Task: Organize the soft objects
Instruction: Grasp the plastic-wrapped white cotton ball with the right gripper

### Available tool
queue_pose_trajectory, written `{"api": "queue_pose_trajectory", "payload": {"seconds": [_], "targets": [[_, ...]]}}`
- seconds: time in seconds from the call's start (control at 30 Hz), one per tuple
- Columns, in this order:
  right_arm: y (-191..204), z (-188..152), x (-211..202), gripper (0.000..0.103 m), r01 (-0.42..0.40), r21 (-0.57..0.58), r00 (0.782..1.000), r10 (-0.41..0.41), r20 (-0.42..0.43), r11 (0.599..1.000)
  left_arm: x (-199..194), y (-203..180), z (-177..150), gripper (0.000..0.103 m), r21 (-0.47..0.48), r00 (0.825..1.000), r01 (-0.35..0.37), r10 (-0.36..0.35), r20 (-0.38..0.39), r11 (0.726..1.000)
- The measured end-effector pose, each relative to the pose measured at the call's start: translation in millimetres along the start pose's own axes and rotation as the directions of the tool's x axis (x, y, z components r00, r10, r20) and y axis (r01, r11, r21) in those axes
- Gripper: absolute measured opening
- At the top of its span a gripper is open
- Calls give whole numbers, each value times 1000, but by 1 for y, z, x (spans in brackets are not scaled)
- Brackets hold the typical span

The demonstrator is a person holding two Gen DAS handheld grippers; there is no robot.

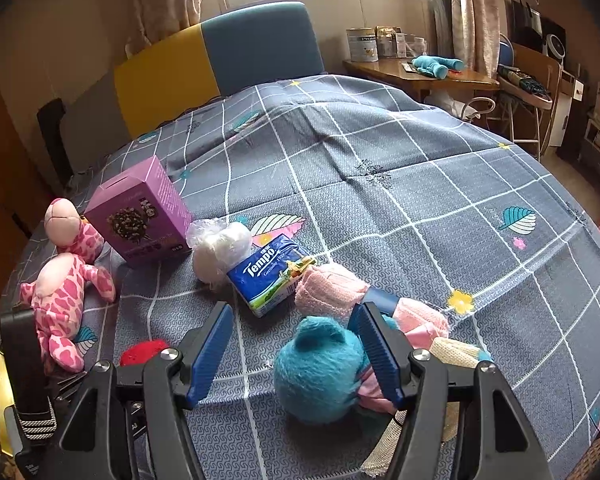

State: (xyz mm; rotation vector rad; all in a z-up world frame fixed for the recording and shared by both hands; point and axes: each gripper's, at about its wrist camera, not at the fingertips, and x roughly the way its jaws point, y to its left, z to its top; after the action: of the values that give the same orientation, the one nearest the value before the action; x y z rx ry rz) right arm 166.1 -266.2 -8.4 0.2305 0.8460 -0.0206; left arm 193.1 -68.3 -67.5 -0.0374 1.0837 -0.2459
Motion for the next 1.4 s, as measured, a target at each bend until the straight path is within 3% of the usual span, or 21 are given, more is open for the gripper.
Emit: {"api": "queue_pose_trajectory", "payload": {"seconds": [0.1,0.2,0.33,0.53,0.63,0.73,0.93,1.2,1.23,1.33,1.4], "targets": [[-3,0,1,66,-9,14,1000,9,-5,1000,-12,7,-5,36,-21,998,58,-57,36,998],[1,-2,2,66,-20,3,1000,20,-19,1000,-40,26,-13,36,-50,989,83,-76,127,995],[11,-6,6,66,-37,-40,998,36,-43,998,-63,51,-31,36,-62,987,51,-41,153,997],[26,-8,16,66,-99,-73,990,92,-104,992,-52,77,-69,36,-77,994,-28,35,100,997],[36,2,23,66,-108,-89,989,98,-115,990,-51,75,-77,36,-53,988,-27,35,149,998],[51,20,37,66,-80,-134,993,67,-99,988,-50,77,-79,36,-43,986,-18,25,163,999],[78,50,90,66,-25,-206,989,-6,-148,978,-49,76,-83,36,-28,982,-20,25,188,999],[94,60,155,66,1,-177,971,-43,-237,984,-50,78,-85,37,-38,979,-12,20,203,999],[95,59,160,64,-10,-174,968,-34,-248,985,-50,77,-85,37,-37,979,-15,22,204,999],[100,58,158,43,-27,-190,973,-18,-229,981,-49,77,-86,37,-37,978,-14,22,207,999],[103,59,144,40,-56,-202,979,13,-205,978,-49,78,-86,37,-41,978,-5,13,209,999]]}}
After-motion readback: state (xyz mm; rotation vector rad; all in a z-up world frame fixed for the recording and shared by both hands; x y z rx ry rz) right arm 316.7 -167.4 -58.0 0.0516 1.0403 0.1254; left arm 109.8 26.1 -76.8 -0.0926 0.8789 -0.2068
